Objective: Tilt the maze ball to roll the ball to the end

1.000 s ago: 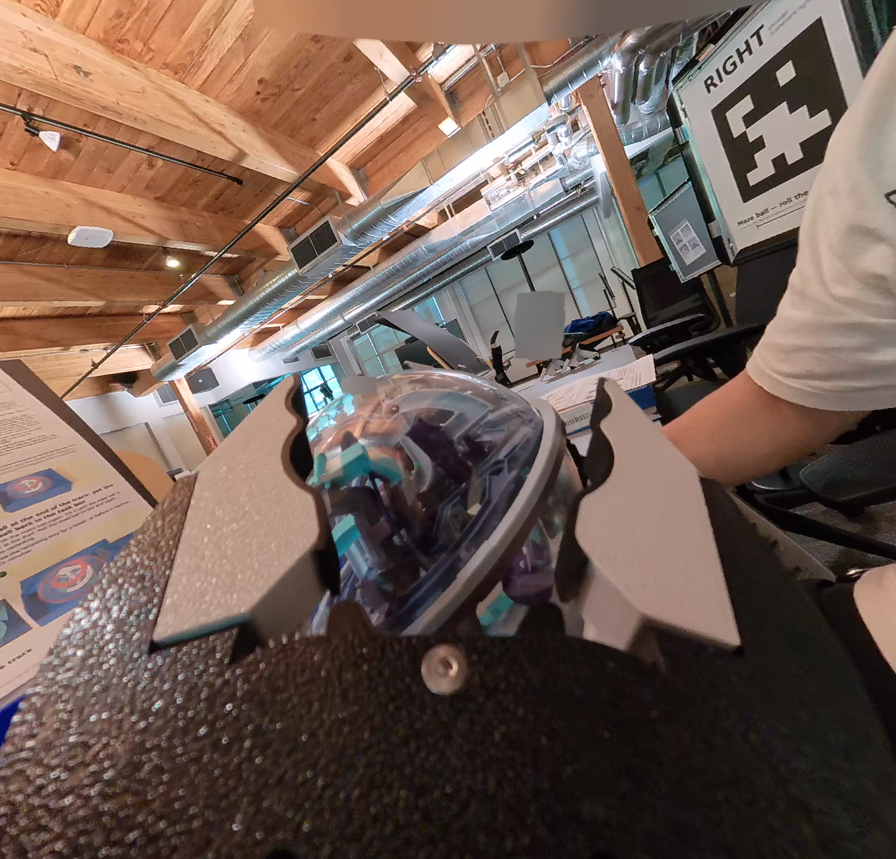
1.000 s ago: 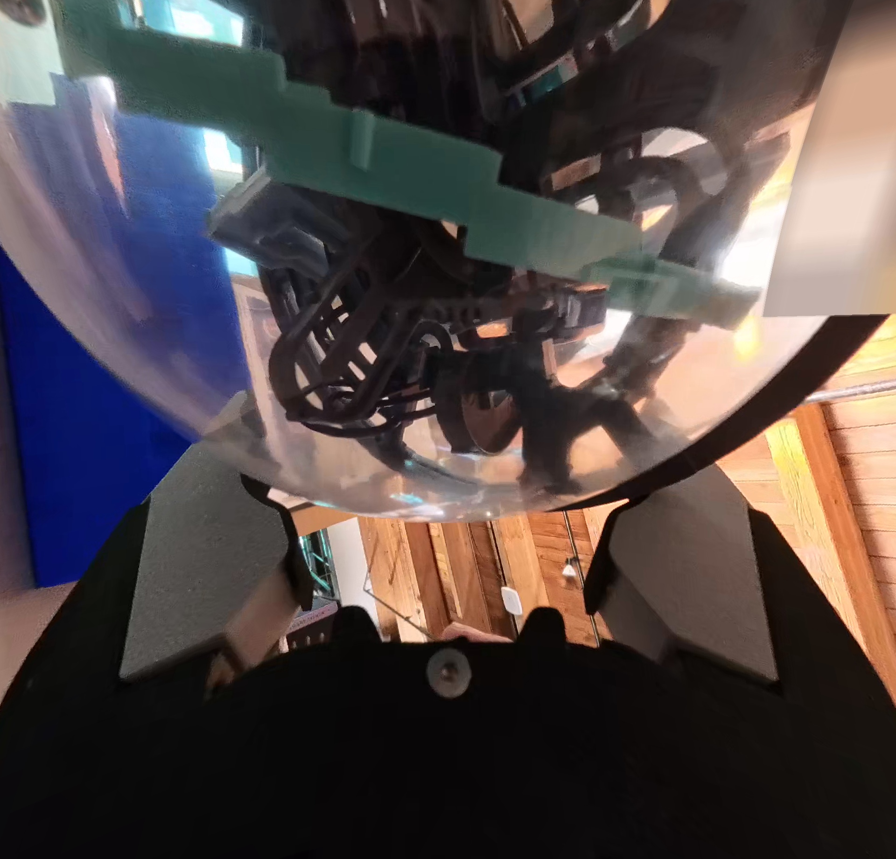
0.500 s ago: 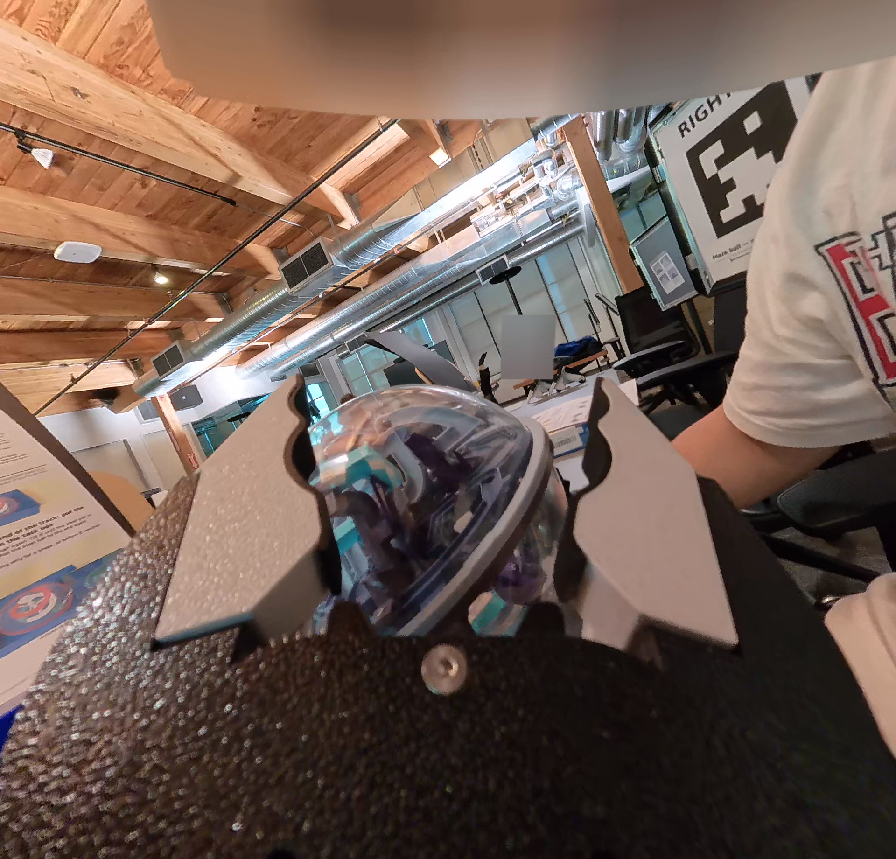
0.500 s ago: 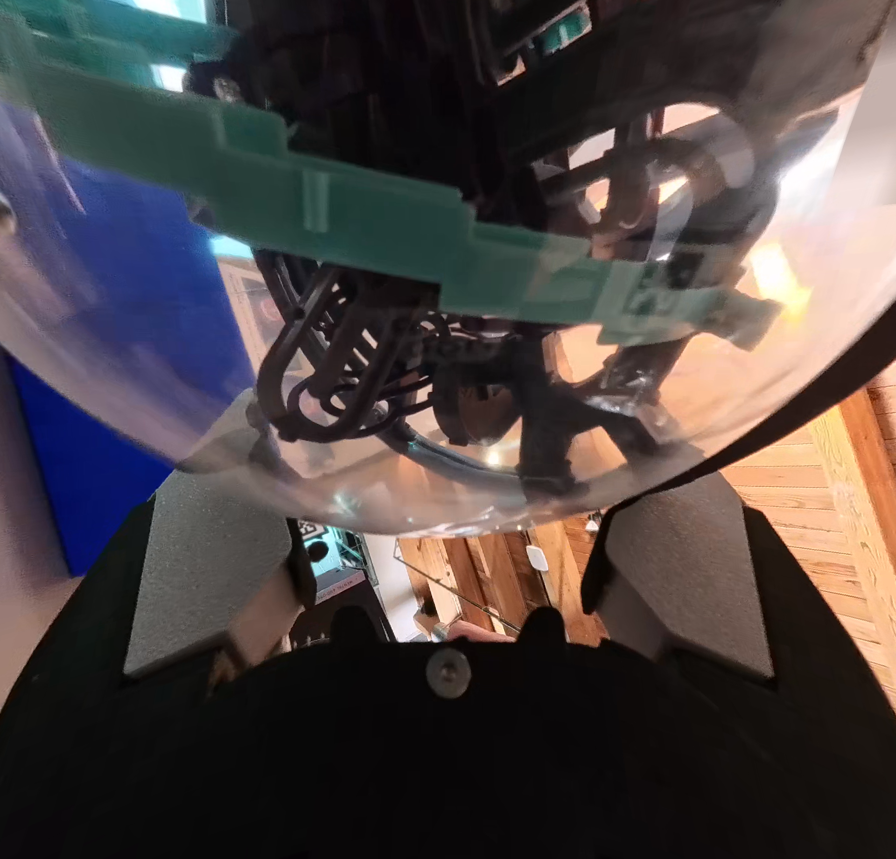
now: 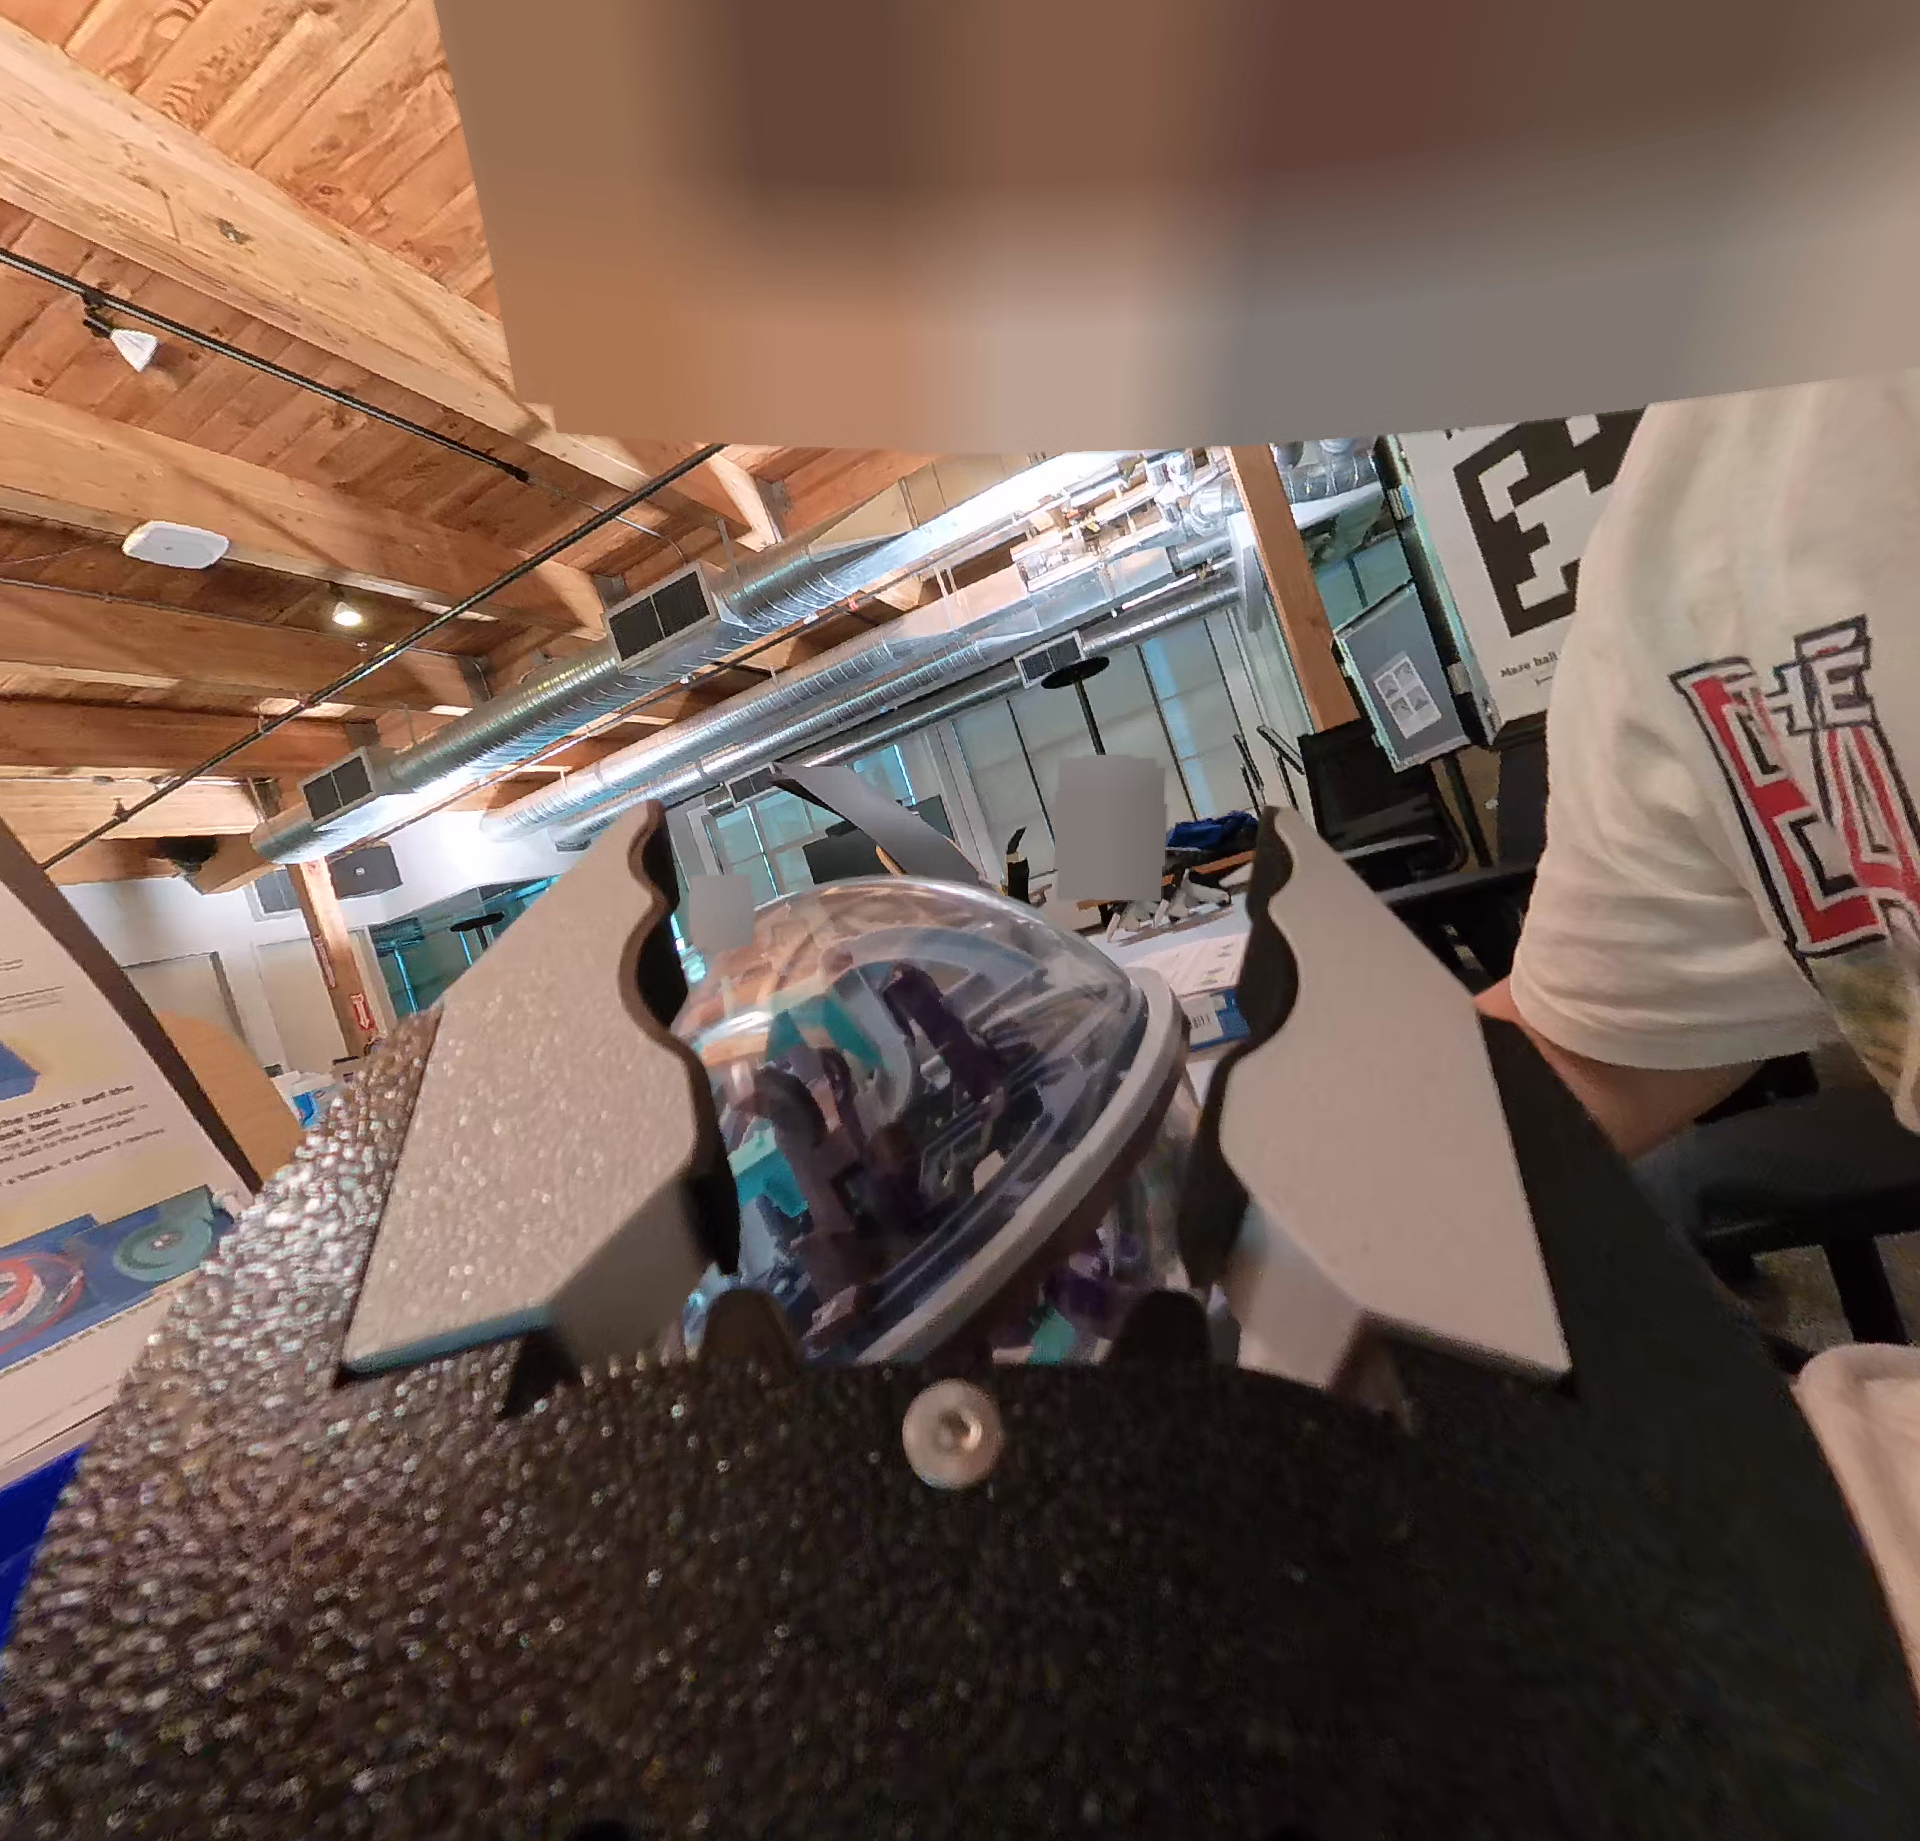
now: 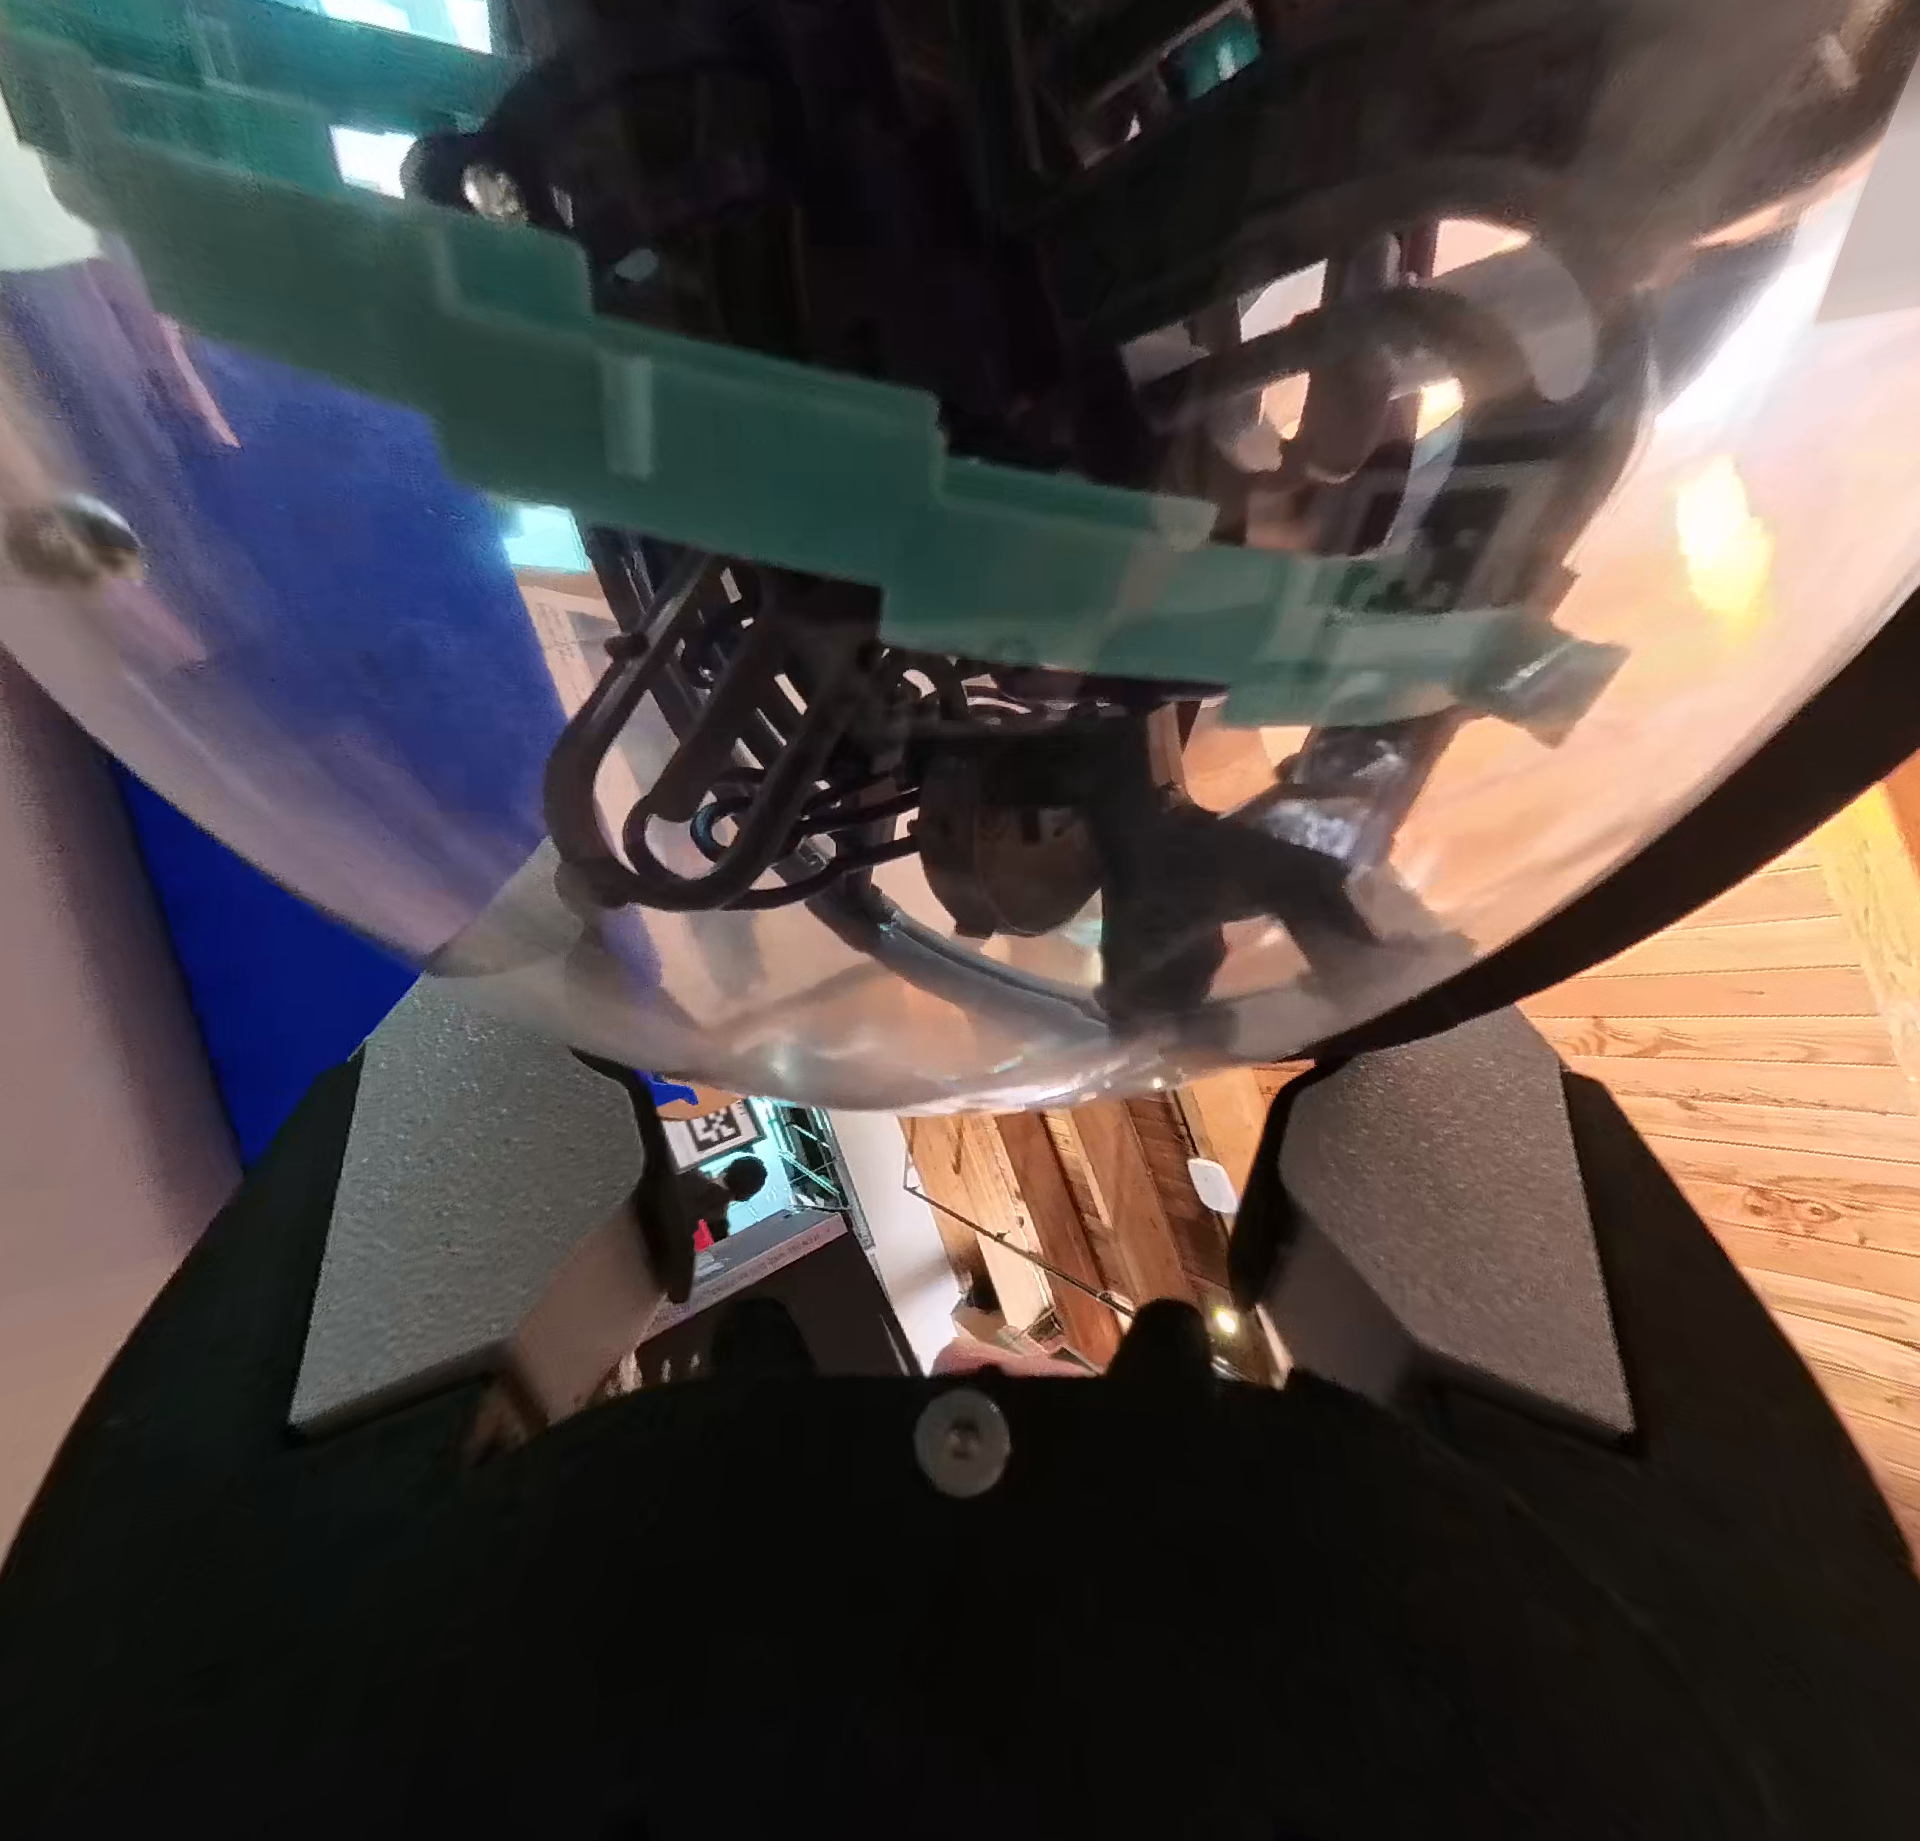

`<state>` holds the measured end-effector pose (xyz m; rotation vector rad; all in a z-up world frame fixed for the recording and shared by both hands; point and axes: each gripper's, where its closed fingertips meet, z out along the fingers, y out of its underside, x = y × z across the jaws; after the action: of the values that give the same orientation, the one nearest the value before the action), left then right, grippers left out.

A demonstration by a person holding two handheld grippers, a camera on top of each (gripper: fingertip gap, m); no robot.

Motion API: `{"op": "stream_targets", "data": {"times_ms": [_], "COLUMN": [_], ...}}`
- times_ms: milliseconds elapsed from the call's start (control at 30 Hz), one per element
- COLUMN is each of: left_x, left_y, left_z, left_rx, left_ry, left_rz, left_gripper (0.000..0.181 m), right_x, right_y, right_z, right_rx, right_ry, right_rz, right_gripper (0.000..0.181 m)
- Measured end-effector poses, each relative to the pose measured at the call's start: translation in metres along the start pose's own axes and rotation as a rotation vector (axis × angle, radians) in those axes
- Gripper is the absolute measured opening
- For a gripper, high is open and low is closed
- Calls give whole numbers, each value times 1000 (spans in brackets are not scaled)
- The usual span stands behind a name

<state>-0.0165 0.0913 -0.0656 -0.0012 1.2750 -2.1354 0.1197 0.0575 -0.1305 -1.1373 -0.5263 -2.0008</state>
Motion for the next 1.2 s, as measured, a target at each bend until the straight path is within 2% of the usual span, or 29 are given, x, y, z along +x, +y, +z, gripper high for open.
{"op": "stream_targets", "data": {"times_ms": [233,600,733,967,1200], "left_x": [-4,-14,-12,1,-22], "left_y": [9,18,8,12,24], "left_z": [-1,-8,-6,2,-10], "left_rx": [-22,-15,31,-16,-30], "left_ry": [-23,-49,-38,0,-91], "left_rz": [-2,-59,-102,-36,-90], "left_gripper": [107,105,104,104,100], "right_x": [-19,-25,-25,-28,-35], "right_y": [5,9,16,23,6], "right_z": [0,2,2,4,2], "right_rx": [-7,-17,-38,-51,7], "right_ry": [-88,-118,-135,-165,-184], "right_rz": [54,33,115,205,74], "right_gripper": [134,134,133,132,131]}}
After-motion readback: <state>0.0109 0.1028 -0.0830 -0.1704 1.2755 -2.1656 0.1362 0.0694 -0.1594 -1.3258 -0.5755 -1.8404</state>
